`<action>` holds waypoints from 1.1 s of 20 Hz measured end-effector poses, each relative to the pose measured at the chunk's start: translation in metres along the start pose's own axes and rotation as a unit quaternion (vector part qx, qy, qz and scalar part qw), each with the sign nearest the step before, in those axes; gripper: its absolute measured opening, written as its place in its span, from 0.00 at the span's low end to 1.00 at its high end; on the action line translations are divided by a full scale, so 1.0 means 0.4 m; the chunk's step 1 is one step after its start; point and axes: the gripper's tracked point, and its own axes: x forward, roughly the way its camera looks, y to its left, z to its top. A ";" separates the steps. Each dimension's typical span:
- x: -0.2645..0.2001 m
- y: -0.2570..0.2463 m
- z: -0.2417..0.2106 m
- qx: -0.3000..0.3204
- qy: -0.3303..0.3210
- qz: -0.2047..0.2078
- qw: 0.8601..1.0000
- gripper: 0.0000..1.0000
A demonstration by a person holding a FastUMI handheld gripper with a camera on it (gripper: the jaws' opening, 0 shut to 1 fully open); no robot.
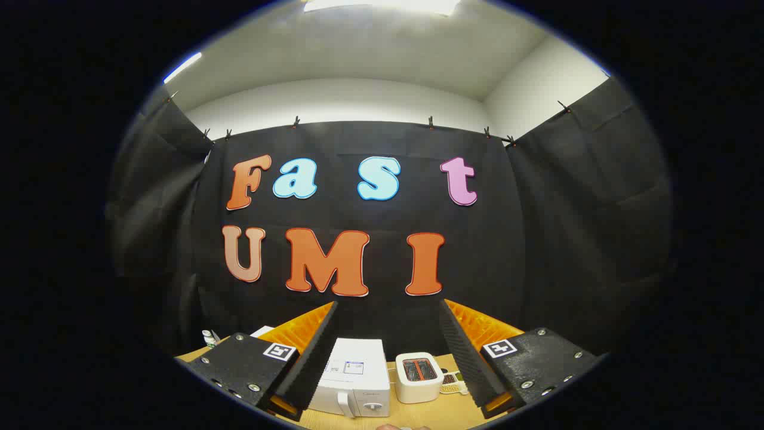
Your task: Open the microwave, put the food inside, and close the microwave door.
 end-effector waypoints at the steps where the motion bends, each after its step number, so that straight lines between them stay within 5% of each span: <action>1: 0.001 0.004 -0.004 0.001 0.003 0.002 1.000 0.98; 15: 0.004 0.027 -0.030 0.011 0.018 0.013 1.000 0.98; 22: 0.009 0.083 -0.190 0.062 0.078 0.018 0.995 0.98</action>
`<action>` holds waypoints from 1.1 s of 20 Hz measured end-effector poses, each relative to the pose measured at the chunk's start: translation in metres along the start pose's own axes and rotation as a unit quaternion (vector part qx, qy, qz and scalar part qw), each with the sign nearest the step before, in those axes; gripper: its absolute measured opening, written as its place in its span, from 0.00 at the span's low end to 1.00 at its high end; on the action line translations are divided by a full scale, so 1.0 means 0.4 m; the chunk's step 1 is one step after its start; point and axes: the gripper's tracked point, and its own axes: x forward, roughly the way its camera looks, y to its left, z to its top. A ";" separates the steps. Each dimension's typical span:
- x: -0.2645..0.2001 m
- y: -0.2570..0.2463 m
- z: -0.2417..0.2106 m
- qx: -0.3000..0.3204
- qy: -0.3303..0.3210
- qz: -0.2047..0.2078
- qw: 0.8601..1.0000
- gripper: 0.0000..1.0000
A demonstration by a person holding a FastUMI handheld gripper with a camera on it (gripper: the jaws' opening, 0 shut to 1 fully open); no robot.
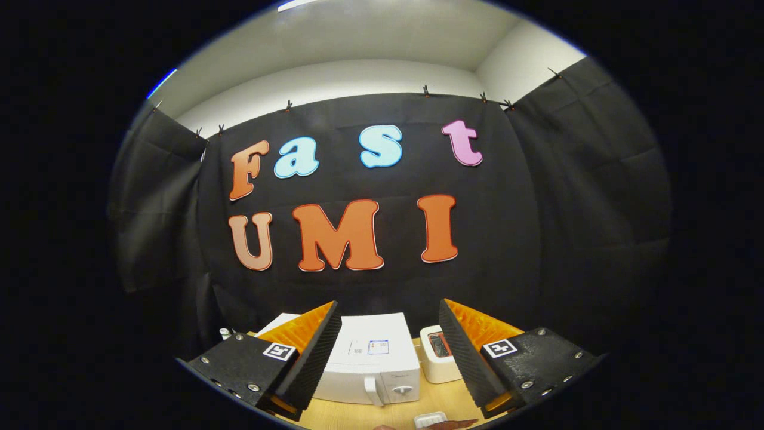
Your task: Open the microwave, put the food inside, and close the microwave door.
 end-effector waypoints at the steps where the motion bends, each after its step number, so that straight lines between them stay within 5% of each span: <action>1: 0.003 0.000 -0.021 0.005 0.004 0.000 1.000 0.98; 19: 0.082 0.100 -0.542 -0.048 0.144 0.026 0.988 0.98; 22: 0.097 0.098 -0.630 -0.058 0.180 0.026 0.982 0.91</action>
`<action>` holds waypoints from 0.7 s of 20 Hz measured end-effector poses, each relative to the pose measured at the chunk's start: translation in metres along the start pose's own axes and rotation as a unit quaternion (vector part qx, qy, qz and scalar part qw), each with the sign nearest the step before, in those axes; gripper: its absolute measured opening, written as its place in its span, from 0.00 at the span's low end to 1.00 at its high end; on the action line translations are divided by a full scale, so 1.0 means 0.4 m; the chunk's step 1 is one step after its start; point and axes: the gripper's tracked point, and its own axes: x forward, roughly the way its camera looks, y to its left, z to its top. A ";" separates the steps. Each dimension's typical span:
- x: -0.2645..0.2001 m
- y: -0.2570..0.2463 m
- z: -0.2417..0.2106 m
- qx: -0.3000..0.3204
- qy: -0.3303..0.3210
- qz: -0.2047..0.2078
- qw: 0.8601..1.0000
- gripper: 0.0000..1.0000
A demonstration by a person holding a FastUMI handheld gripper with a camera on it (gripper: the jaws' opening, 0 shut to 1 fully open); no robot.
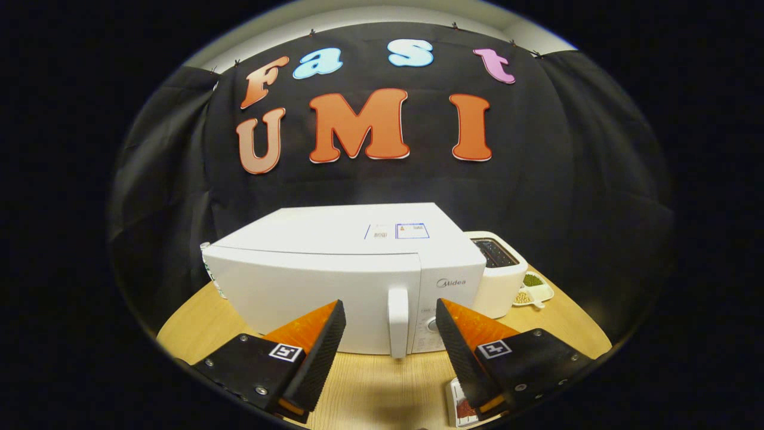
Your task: Open the microwave, put the food inside, and close the microwave door.
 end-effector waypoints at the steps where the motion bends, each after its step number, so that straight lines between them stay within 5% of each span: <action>1: 0.013 0.000 -0.020 -0.008 0.007 0.001 1.000 0.88; 8: 0.084 -0.020 -0.124 -0.054 0.048 -0.014 0.997 0.61; 14: 0.129 -0.025 -0.111 -0.016 0.042 -0.026 0.999 0.37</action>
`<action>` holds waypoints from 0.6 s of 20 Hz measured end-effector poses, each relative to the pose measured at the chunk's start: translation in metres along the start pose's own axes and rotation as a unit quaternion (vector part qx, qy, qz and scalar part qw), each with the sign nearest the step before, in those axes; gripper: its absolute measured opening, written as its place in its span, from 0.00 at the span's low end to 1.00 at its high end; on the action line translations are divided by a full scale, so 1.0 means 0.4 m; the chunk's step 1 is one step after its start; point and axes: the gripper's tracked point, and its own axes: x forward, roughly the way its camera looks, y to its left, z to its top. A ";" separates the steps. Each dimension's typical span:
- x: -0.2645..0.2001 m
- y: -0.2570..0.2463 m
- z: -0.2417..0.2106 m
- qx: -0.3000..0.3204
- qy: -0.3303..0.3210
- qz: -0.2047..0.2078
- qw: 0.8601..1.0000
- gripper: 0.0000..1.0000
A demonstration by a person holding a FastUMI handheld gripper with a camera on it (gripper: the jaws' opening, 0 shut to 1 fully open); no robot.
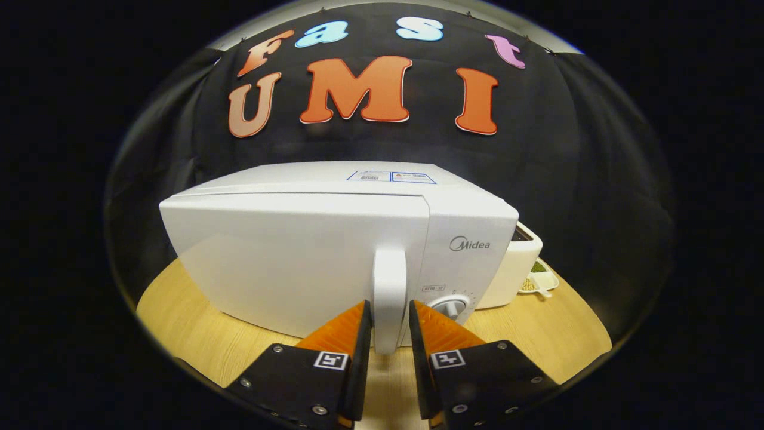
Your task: Open the microwave, put the food inside, and close the microwave door.
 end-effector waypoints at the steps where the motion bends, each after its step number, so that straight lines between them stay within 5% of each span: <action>1: 0.005 0.001 -0.003 0.005 0.003 -0.003 1.000 0.33; 12: -0.004 -0.001 -0.002 0.020 0.014 -0.032 0.999 0.11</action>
